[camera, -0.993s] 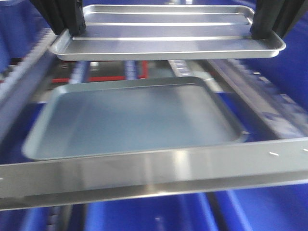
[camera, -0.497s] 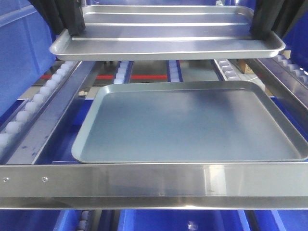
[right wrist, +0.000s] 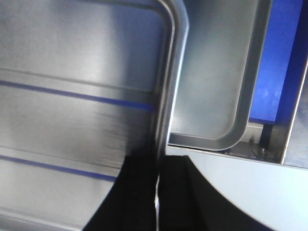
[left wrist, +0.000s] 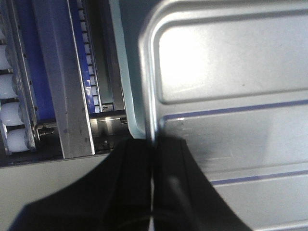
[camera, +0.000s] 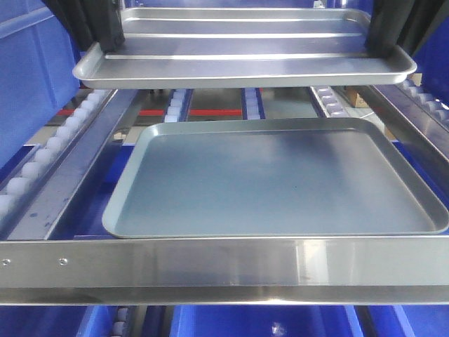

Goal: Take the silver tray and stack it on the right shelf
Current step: 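Hold the tray above the larger grey-blue tray on the shelf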

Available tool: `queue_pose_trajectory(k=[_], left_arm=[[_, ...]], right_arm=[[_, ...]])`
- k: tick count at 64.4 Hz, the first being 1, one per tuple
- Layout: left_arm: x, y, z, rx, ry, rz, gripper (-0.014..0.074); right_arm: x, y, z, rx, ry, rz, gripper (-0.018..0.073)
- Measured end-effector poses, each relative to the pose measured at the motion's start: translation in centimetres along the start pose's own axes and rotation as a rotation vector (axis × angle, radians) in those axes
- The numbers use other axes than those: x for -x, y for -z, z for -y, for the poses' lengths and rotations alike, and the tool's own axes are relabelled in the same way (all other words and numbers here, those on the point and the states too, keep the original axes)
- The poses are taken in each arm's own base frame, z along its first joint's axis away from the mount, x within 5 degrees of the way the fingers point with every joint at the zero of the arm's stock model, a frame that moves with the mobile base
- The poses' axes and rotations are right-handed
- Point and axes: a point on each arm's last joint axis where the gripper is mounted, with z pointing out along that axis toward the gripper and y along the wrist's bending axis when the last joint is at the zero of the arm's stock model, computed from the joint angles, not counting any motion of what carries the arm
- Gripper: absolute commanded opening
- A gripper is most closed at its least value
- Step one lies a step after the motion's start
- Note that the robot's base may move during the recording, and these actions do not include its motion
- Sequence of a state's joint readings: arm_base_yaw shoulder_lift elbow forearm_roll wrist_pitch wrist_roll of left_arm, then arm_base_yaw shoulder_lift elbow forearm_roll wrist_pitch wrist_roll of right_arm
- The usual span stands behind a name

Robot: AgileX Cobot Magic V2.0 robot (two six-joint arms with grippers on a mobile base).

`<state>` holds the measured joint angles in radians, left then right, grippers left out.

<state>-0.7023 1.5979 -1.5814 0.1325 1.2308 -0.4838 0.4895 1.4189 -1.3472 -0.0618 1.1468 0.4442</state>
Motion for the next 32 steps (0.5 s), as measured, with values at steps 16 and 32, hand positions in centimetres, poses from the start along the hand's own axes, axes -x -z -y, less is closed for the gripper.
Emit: queue_pose_trajectory(k=[16,32], left_arm=[[0.0,0.0,0.0,0.0,0.0,0.0,-0.0093],[0.0,0.0,0.0,0.0,0.0,0.0,-0.0093]], right_arm=[[-0.01,0.0,0.01,-0.001,0.0,-0.002,0.0056],[-0.01,0.0,0.01,-0.001,0.0,-0.002,0.0056]])
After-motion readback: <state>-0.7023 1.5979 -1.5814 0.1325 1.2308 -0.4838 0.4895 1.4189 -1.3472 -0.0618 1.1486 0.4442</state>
